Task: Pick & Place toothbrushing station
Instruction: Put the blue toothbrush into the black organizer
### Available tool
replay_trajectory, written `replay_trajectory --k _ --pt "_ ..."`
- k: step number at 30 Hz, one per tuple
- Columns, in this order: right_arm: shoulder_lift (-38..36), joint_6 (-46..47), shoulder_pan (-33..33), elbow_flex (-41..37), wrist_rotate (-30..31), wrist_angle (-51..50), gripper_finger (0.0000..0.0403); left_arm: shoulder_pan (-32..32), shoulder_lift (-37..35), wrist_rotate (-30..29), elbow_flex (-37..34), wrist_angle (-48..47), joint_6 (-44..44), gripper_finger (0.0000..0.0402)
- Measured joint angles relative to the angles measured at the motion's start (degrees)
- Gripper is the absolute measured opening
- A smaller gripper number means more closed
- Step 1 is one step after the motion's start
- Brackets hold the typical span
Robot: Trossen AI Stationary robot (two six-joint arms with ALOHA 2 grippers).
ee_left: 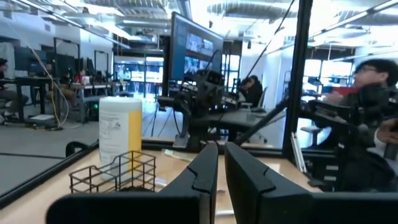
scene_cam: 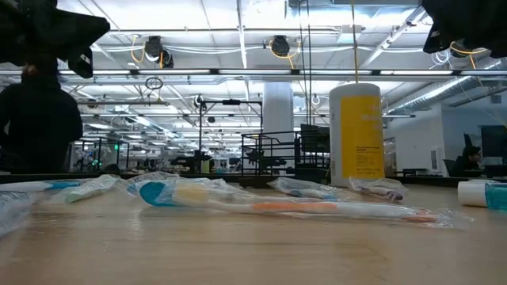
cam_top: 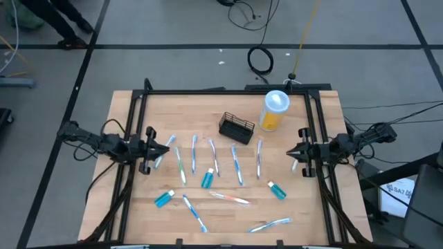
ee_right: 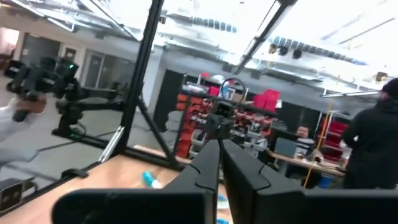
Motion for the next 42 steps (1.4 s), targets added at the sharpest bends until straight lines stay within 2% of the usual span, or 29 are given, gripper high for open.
replay_trajectory --k 6,10,12,17,19,23,27,32,36,42 --pt "8.1 -6.1 -2.6 0.0 0.0 13.3 0.0061 0.0 0.5 -3.9 0.3 0.2 0.0 0.0038" --pt "15.0 -7.0 -5.7 0.3 0.1 25.0 0.0078 0.0 3.1 -6.6 2.0 -0.2 0.1 0.0042" --pt "18.3 -5.7 -7.4 1.4 0.3 27.4 0.0083 0.0 5.2 -7.9 3.4 -0.9 0.0 0.0054" --pt "28.0 2.7 -11.9 6.4 6.4 22.3 0.009 0.0 12.2 -14.4 10.6 -9.5 -2.2 0.0108" --pt "32.2 5.2 -13.5 8.5 9.0 19.4 0.0093 0.0 15.4 -18.9 14.2 -14.8 -7.1 0.0127" --pt "40.7 7.8 -16.7 10.1 9.2 17.8 0.0096 0.0 21.6 -25.8 21.0 -29.9 -20.4 0.0144" --pt "46.9 8.1 -19.3 10.3 8.8 21.3 0.0094 1.4 28.0 -26.3 23.4 -42.0 -36.5 0.0145" --pt "52.3 12.5 -22.1 10.3 8.8 23.0 0.0094 4.8 36.1 -24.1 23.0 -51.2 -47.9 0.0145" --pt "54.7 12.8 -23.8 10.3 8.8 23.0 0.0094 8.7 42.1 -21.4 23.0 -54.8 -54.2 0.0145" --pt "55.7 12.9 -24.6 10.3 8.8 23.9 0.0093 14.6 49.8 -16.0 23.0 -54.7 -61.0 0.0145"
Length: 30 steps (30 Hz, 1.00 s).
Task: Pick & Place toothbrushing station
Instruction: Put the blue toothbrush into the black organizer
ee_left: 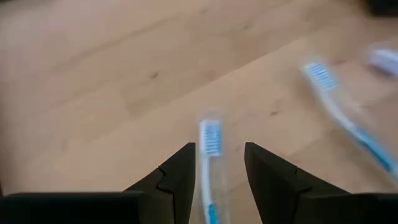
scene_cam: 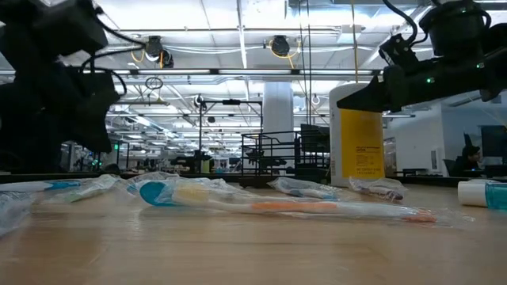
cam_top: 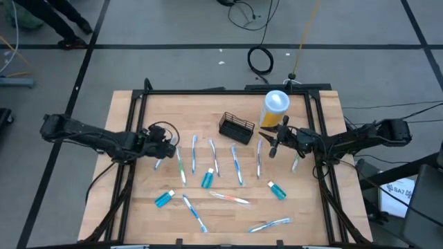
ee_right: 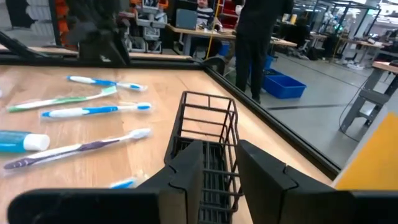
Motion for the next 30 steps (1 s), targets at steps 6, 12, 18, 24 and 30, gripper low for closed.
replay_trajectory --k 6,12,18,24,30 --pt "0.0 0.0 0.0 0.0 0.0 0.0 0.0093 4.9 7.6 5.2 0.0 0.3 -2.2 0.0145" --pt "0.0 0.0 0.0 0.0 0.0 -0.1 0.0093 8.1 13.0 9.3 0.0 3.0 -1.9 0.0145" --pt "0.0 0.0 0.0 0.0 0.0 -0.1 0.0093 9.1 14.2 10.1 0.0 4.5 -1.8 0.0145" --pt "0.0 0.0 0.0 0.1 0.0 -0.1 0.0093 9.1 14.2 10.6 0.0 4.5 -1.2 0.014" --pt "0.0 0.0 0.0 0.1 0.0 -0.1 0.0093 9.1 16.1 10.5 0.0 6.0 -1.7 0.0078"
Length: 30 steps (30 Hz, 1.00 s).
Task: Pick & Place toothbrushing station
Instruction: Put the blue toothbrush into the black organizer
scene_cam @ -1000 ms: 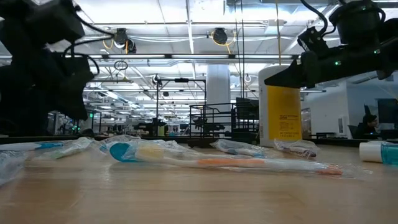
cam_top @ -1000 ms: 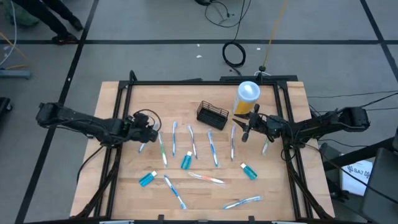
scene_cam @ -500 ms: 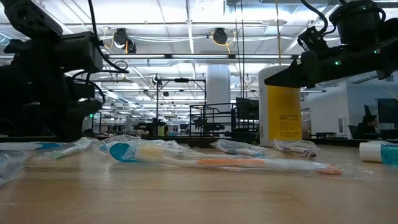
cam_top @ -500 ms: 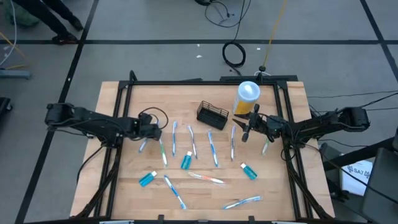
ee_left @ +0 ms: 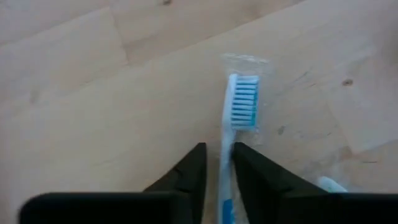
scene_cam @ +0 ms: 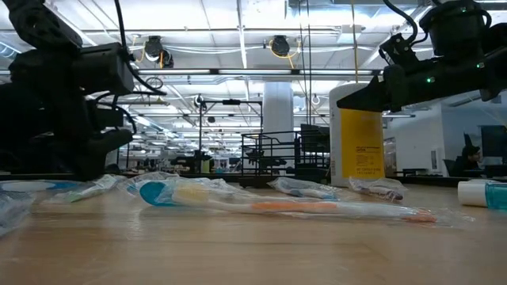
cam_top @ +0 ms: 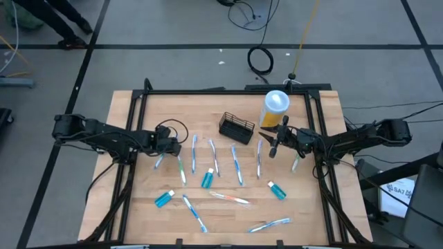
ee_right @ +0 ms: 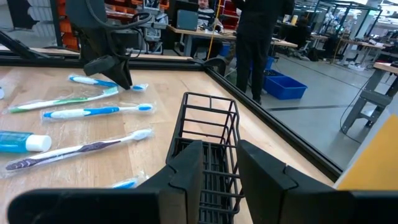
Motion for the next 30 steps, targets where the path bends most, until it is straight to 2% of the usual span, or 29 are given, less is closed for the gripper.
replay_trajectory --k 6,11,14,17,20,26,30 --pt "0.0 0.0 0.0 0.0 0.0 0.0 0.0093 0.0 0.0 0.7 0.0 2.8 0.7 0.001" --pt "0.0 0.0 0.0 0.0 0.0 0.0 0.0094 0.0 0.0 1.2 0.0 4.0 1.1 0.0024" --pt "0.0 0.0 0.0 0.0 0.0 0.0 0.0093 0.0 0.0 1.1 -0.1 4.1 1.9 0.0019" --pt "0.0 0.0 0.0 0.0 0.0 0.0 0.0094 0.0 -0.6 -0.1 -0.1 4.5 3.0 0.0007" --pt "0.0 0.0 0.0 0.0 0.0 0.0 0.0093 -0.1 -2.6 -2.4 -0.1 6.0 4.6 0.0013" --pt "0.0 0.0 0.0 0.0 0.0 0.0 0.0093 -0.1 -7.7 -3.2 -0.1 13.7 13.7 0.0007" --pt "0.0 0.0 0.0 0.0 0.0 0.0 0.0093 -0.1 -11.7 -4.5 -0.1 22.7 22.5 0.0006"
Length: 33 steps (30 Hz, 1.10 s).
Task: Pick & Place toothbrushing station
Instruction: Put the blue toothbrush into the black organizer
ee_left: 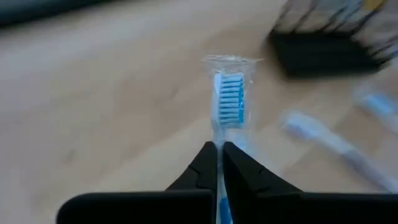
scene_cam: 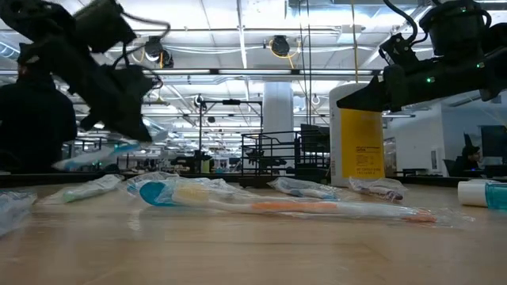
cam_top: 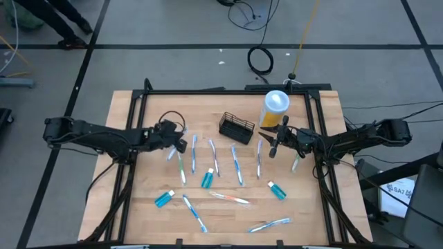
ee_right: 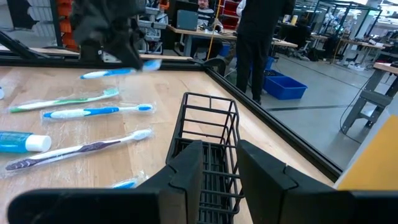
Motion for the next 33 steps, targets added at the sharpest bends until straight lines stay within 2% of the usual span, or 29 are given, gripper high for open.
replay_trajectory --k 5,13,19,33 --pt "0.0 0.0 0.0 0.0 0.0 0.0 0.0093 0.0 -3.4 1.6 0.0 16.0 16.7 0.0008" --pt "0.0 0.0 0.0 0.0 0.0 0.0 0.0093 0.0 -2.5 15.1 0.1 39.8 32.8 0.0009" --pt "0.0 0.0 0.0 0.0 0.0 0.0 0.0093 0.0 3.1 21.3 0.2 53.9 40.0 0.0007" --pt "0.0 0.0 0.0 0.0 0.0 0.0 0.0093 4.3 24.5 21.0 0.3 89.8 44.2 0.0006"
